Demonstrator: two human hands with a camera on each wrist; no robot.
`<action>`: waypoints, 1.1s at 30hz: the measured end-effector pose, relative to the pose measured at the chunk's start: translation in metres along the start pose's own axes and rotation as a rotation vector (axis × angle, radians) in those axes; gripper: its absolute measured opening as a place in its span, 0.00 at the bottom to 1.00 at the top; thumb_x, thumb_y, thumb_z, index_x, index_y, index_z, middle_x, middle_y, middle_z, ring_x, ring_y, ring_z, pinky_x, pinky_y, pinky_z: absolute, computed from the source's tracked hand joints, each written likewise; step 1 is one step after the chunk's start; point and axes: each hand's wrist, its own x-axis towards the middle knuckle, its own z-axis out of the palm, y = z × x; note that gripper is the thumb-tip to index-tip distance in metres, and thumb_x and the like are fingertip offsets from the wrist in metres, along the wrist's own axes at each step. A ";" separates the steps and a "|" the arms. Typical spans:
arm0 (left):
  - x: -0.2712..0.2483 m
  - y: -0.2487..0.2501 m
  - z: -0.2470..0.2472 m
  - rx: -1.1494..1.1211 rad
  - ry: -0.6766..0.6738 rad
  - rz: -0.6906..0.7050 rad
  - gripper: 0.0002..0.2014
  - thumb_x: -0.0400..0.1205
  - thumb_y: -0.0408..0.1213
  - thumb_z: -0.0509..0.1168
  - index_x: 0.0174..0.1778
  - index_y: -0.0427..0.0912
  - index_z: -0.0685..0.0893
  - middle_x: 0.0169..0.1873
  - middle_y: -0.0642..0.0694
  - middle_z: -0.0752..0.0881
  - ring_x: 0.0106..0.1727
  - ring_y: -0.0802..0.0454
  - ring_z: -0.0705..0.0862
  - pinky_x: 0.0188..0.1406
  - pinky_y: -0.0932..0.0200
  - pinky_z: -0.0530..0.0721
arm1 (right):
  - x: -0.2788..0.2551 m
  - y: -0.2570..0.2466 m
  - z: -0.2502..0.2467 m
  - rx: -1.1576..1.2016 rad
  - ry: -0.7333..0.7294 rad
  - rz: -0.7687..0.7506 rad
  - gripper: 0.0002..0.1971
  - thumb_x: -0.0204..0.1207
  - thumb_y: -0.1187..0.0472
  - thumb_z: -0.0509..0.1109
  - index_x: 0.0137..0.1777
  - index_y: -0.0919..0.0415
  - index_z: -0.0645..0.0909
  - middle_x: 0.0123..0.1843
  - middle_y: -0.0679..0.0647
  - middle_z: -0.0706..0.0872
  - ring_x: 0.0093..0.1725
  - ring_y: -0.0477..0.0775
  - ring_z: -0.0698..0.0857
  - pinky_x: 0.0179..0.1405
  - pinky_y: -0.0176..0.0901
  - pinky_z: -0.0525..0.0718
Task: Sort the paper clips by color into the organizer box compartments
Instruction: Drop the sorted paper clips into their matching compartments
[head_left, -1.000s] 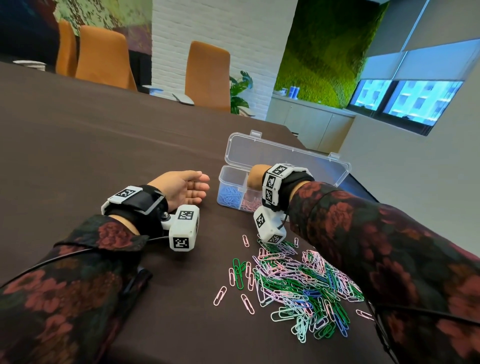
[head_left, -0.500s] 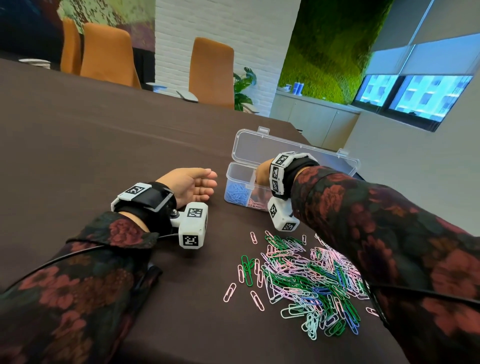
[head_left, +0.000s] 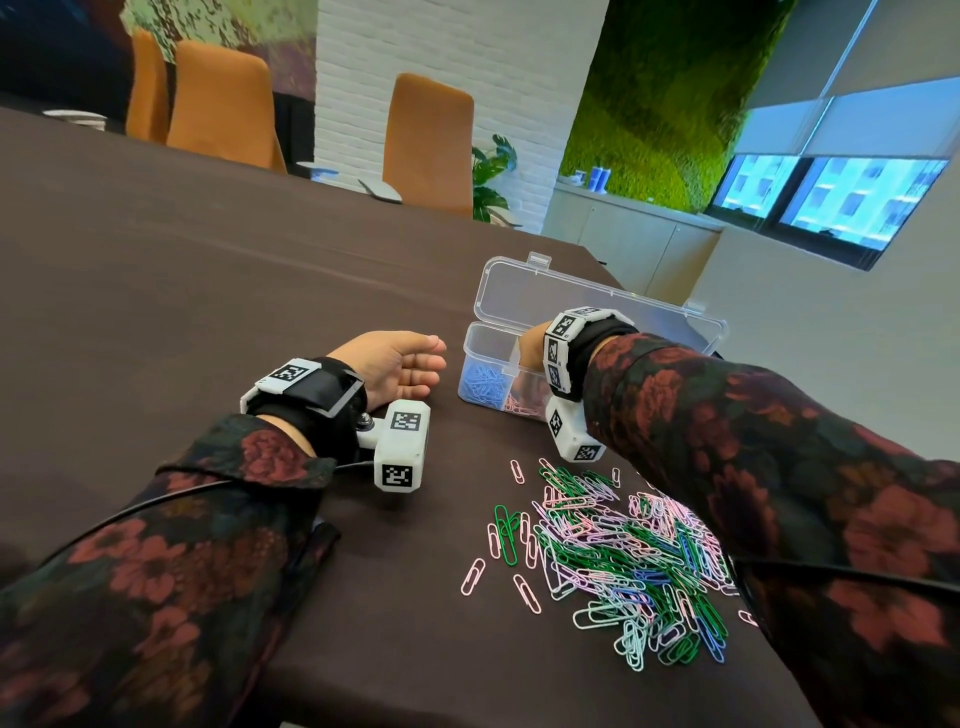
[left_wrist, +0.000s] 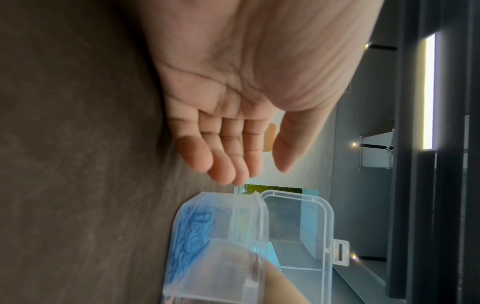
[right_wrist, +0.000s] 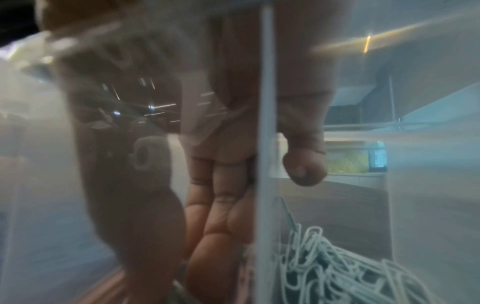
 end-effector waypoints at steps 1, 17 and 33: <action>0.000 0.000 0.000 -0.001 -0.001 -0.001 0.06 0.83 0.38 0.61 0.45 0.41 0.82 0.30 0.49 0.84 0.26 0.57 0.82 0.25 0.67 0.81 | 0.003 0.001 0.000 -0.036 0.000 0.025 0.10 0.62 0.54 0.82 0.28 0.56 0.85 0.35 0.51 0.88 0.36 0.52 0.86 0.38 0.39 0.84; 0.006 -0.001 -0.004 -0.013 -0.013 -0.017 0.09 0.86 0.39 0.58 0.47 0.40 0.82 0.33 0.46 0.83 0.26 0.55 0.82 0.25 0.66 0.82 | -0.038 0.064 0.009 0.658 0.428 -0.102 0.12 0.70 0.75 0.68 0.34 0.56 0.75 0.30 0.54 0.82 0.26 0.49 0.79 0.19 0.35 0.72; 0.010 0.000 -0.005 -0.014 -0.012 -0.035 0.10 0.86 0.39 0.57 0.48 0.39 0.82 0.31 0.47 0.84 0.24 0.56 0.83 0.24 0.67 0.83 | -0.091 0.055 0.038 0.372 0.331 -0.384 0.02 0.74 0.64 0.73 0.45 0.58 0.83 0.33 0.42 0.79 0.33 0.41 0.77 0.31 0.28 0.75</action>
